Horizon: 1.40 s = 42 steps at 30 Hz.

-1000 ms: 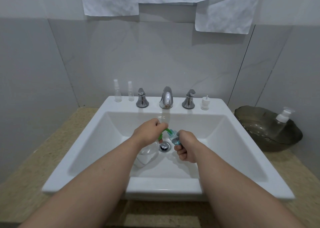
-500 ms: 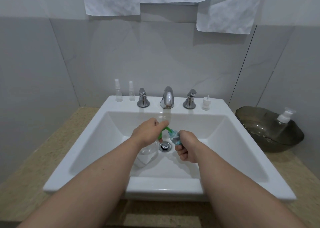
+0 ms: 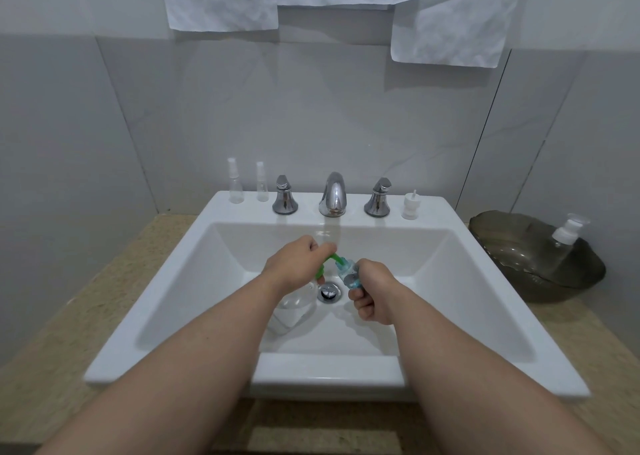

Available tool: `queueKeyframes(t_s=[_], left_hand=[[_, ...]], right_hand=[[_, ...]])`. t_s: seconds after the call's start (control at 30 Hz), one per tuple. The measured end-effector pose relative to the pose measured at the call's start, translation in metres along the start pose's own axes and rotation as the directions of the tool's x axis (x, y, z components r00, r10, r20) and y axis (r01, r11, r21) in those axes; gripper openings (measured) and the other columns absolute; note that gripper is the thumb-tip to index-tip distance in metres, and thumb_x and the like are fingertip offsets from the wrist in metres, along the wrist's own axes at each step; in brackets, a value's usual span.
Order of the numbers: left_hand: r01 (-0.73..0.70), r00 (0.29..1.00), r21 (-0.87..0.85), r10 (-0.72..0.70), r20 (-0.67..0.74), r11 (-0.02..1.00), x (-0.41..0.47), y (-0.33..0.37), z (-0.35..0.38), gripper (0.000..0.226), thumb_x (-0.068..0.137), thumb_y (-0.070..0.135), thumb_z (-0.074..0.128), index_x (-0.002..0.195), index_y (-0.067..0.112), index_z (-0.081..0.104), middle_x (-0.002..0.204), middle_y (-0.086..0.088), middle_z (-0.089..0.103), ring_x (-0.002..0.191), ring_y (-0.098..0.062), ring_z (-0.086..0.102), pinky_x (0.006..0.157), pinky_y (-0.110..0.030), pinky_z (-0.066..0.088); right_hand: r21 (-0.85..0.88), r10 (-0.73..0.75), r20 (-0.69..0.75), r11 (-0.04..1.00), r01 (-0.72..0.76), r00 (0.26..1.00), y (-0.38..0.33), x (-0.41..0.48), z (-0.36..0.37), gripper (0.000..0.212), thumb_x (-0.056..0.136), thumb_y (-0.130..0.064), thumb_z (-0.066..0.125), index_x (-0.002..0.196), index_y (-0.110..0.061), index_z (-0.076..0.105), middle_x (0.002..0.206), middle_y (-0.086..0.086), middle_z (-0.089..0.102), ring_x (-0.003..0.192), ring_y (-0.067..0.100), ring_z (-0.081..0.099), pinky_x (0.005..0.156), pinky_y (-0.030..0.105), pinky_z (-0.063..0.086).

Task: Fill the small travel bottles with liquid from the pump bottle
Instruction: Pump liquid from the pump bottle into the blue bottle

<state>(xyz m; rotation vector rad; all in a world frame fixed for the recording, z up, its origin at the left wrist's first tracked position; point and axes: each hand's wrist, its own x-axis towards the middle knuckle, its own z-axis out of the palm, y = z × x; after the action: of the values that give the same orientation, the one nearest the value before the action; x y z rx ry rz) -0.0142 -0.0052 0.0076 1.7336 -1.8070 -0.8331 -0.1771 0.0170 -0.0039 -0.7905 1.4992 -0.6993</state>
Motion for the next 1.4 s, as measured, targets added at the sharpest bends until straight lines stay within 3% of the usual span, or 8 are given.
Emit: queueKeyframes(t_s=[0.37,0.63,0.77,0.9,1.0,1.4], left_hand=[[-0.009,1.000,-0.030,0.009,0.016,1.000,0.0018,-0.0007,0.0008,0.052,0.081,0.067,0.049,0.096,0.017,0.055,0.075,0.004,0.077,0.069,-0.017,0.060,0.085,-0.046,0.052],[-0.030,0.999,-0.022,0.030,0.019,0.999,0.0017,-0.0008,0.0004,0.028,0.080,0.053,0.050,0.084,0.026,0.047,0.083,-0.003,0.078,0.062,-0.013,0.058,0.076,-0.042,0.048],[-0.012,1.000,0.001,0.012,0.007,1.000,-0.0002,-0.0014,-0.0002,0.037,0.084,0.058,0.050,0.090,0.021,0.052,0.077,0.004,0.077,0.076,-0.016,0.065,0.083,-0.042,0.049],[-0.014,1.000,0.015,0.014,0.001,1.000,-0.0031,-0.0005,-0.0012,0.051,0.093,0.066,0.046,0.095,0.016,0.056,0.069,0.011,0.075,0.077,-0.016,0.062,0.073,-0.038,0.044],[-0.013,1.000,0.024,0.013,-0.001,1.000,-0.0031,0.0001,-0.0015,0.055,0.092,0.067,0.045,0.098,0.014,0.058,0.069,0.013,0.075,0.081,-0.016,0.065,0.074,-0.038,0.045],[-0.004,1.000,0.012,0.003,0.014,1.000,0.0023,-0.0010,0.0008,0.051,0.086,0.064,0.047,0.098,0.016,0.057,0.071,0.008,0.076,0.089,-0.022,0.070,0.087,-0.043,0.050]], right_hand=[[-0.002,-0.003,0.010,1.000,0.003,1.000,0.0015,0.0004,-0.0004,0.020,0.083,-0.015,0.027,0.080,-0.021,0.046,0.056,-0.001,0.031,0.046,0.014,0.015,0.046,0.022,0.014],[-0.028,0.006,0.018,1.000,-0.005,1.000,0.0022,-0.0005,0.0005,0.021,0.085,-0.016,0.026,0.079,-0.021,0.046,0.056,-0.001,0.031,0.047,0.015,0.014,0.045,0.021,0.014],[-0.028,0.012,0.018,1.000,-0.011,1.000,0.0020,-0.0002,0.0006,0.020,0.084,-0.015,0.027,0.080,-0.021,0.046,0.056,-0.001,0.032,0.046,0.014,0.014,0.044,0.021,0.015],[-0.010,0.009,0.018,1.000,-0.009,1.000,0.0009,-0.0006,0.0003,0.019,0.084,-0.014,0.028,0.080,-0.021,0.046,0.056,-0.001,0.031,0.046,0.014,0.014,0.046,0.021,0.014],[-0.005,0.001,0.016,1.000,-0.001,1.000,0.0007,-0.0013,0.0001,0.020,0.083,-0.014,0.028,0.079,-0.021,0.046,0.058,-0.001,0.031,0.046,0.014,0.014,0.046,0.021,0.014],[-0.027,-0.007,0.001,1.000,0.007,1.000,-0.0003,-0.0063,0.0010,0.024,0.084,-0.013,0.026,0.080,-0.020,0.049,0.057,-0.001,0.030,0.045,0.014,0.015,0.045,0.020,0.014]])
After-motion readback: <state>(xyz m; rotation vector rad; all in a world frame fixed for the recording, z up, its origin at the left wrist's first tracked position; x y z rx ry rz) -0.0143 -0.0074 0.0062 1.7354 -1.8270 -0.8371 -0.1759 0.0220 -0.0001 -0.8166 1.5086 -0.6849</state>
